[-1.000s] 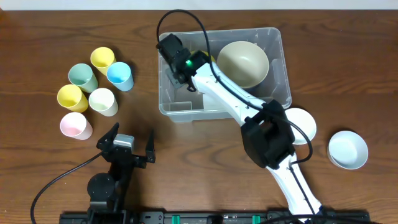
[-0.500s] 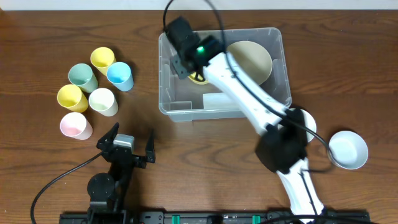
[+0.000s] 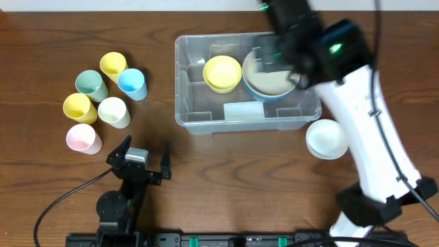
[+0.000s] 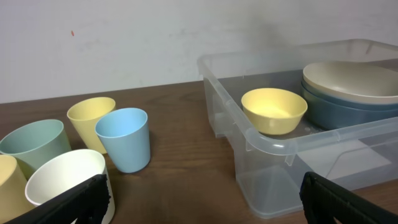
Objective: Pack container
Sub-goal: 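Move the right gripper to the white bowl and grasp its rim, then lift the white bowl with the right gripper and carry it over the container, then lower the white bowl into the yellow bowl and open the right gripper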
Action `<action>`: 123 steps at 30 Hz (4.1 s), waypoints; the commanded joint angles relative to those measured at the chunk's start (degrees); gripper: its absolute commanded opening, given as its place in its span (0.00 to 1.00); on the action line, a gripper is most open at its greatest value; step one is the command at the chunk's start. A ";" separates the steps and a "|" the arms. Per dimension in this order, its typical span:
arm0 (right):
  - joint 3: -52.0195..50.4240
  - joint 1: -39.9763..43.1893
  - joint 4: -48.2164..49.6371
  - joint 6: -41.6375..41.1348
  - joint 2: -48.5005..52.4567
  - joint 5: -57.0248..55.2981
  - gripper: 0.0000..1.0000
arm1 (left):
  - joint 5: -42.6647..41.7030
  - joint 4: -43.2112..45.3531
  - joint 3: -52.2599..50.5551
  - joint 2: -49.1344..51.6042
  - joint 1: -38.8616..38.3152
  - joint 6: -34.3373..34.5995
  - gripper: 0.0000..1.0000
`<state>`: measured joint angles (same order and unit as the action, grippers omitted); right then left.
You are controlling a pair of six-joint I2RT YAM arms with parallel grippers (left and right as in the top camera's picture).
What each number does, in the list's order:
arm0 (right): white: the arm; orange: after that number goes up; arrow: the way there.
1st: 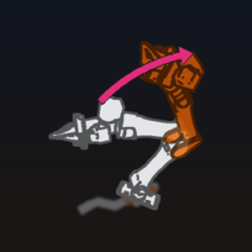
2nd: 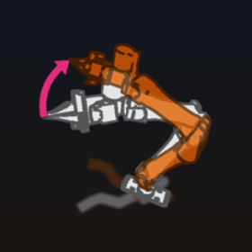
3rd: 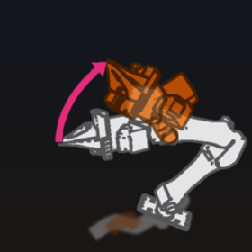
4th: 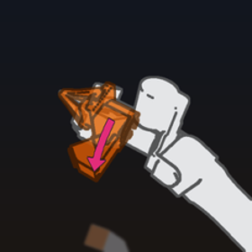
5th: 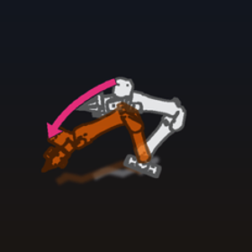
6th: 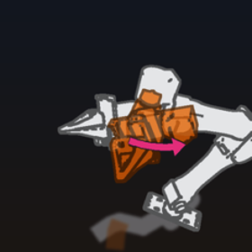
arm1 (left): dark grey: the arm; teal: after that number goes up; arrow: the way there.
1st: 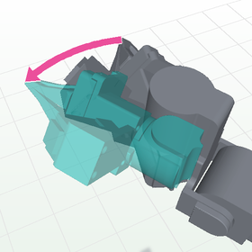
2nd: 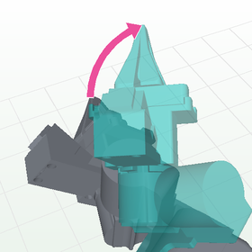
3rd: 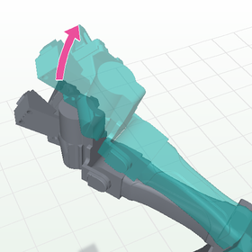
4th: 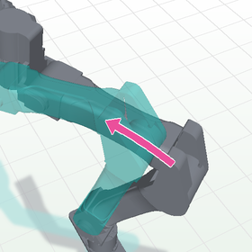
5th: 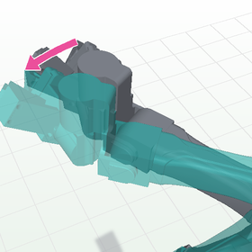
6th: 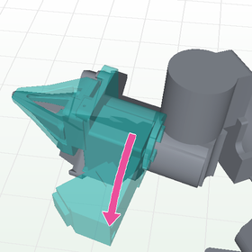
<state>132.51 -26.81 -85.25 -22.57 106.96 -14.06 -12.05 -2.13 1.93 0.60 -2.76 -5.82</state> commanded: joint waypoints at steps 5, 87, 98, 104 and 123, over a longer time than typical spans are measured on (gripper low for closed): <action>-5.75 16.06 -5.16 -7.85 1.51 6.03 0.77 | -0.81 -0.76 -1.66 -0.31 0.24 0.28 0.98; -48.65 46.53 31.63 0.09 -6.80 22.27 0.01 | -0.81 -0.76 -1.66 -0.31 0.24 0.31 0.98; -28.85 32.50 30.60 1.60 -13.68 29.77 0.02 | -0.81 -0.76 -1.66 -0.31 0.24 0.31 0.98; -28.92 14.05 38.34 1.60 -14.21 25.33 0.03 | -0.81 -0.76 -1.66 -0.31 0.24 0.28 0.98; -28.92 -12.37 50.62 -0.74 8.50 -6.14 0.06 | -0.81 -0.76 -1.66 -0.31 0.24 0.31 0.98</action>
<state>103.11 -39.75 -35.29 -21.98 114.26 -14.79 -12.08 -2.15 1.93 0.60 -2.76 -5.82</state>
